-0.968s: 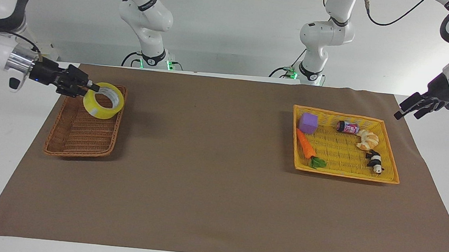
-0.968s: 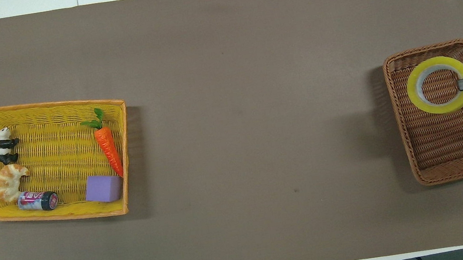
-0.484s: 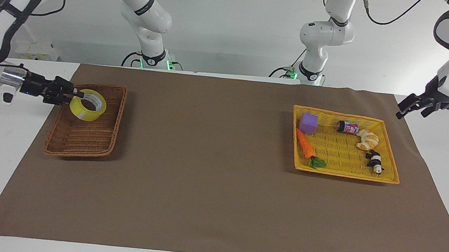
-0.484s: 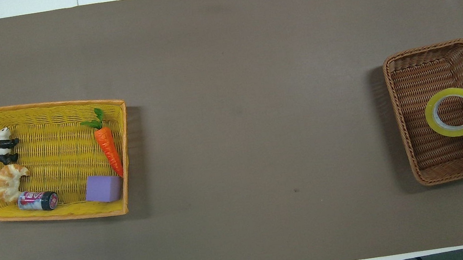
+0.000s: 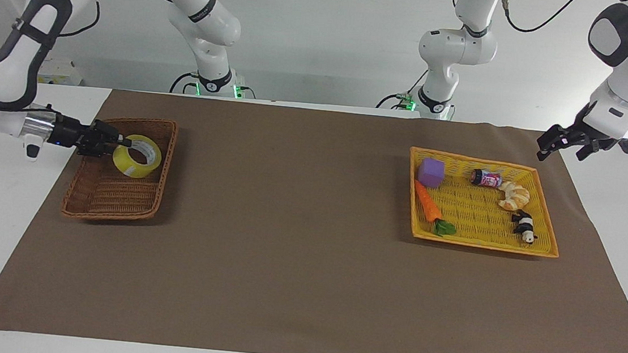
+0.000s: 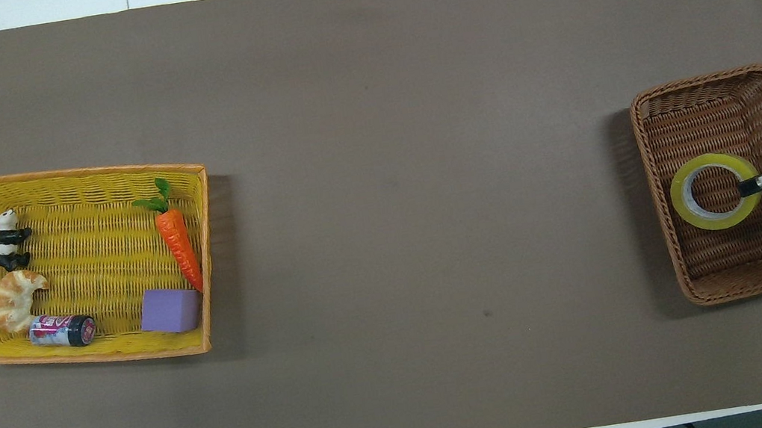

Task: Move tape to another basket
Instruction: 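Lower the tape into the brown basket and open the right gripper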

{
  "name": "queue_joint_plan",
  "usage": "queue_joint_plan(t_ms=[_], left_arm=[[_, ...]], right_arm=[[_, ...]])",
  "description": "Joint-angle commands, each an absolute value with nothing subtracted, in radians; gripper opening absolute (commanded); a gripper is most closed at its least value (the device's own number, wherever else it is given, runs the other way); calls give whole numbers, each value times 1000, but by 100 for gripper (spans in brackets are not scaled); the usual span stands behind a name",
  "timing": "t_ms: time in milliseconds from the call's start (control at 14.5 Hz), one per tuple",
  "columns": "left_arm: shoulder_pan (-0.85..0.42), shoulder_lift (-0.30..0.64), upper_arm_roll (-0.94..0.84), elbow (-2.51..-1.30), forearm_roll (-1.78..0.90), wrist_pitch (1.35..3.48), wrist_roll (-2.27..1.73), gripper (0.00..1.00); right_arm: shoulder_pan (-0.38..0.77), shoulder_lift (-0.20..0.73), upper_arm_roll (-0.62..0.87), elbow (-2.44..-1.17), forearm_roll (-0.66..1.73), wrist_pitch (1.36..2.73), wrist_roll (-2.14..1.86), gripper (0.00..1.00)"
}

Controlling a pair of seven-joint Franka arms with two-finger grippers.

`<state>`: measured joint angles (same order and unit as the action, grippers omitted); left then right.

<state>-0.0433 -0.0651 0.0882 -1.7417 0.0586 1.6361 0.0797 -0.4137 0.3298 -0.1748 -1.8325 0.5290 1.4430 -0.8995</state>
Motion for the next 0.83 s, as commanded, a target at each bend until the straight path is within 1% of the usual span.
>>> queue_joint_plan(t_ms=[0, 207, 276, 346, 415, 484, 622, 760], left_arm=[[-40, -74, 95, -1741, 80, 1615, 78, 100], [-37, -74, 97, -1740, 80, 1618, 77, 100], [-41, -74, 97, -1741, 80, 1615, 77, 100], [-44, -74, 97, -1741, 80, 1617, 77, 100], [-48, -74, 97, -1740, 80, 1615, 77, 100], [-49, -75, 94, -1740, 80, 1615, 74, 100], [-46, -77, 83, -1746, 80, 1611, 72, 100], [-2, -83, 39, -1752, 80, 1614, 87, 100]], right_arm=[[-414, 299, -169, -1873, 499, 1480, -914, 0], [-416, 296, -169, -1890, 497, 1505, -914, 0], [-416, 296, -169, -1890, 495, 1506, -914, 5], [-416, 296, -170, -1890, 492, 1506, -914, 16], [-416, 296, -170, -1887, 482, 1512, -914, 46], [-414, 296, -169, -1885, 459, 1525, -916, 99], [-413, 296, -167, -1861, 442, 1529, -913, 100], [-396, 264, -166, -1813, 381, 1540, -904, 100]])
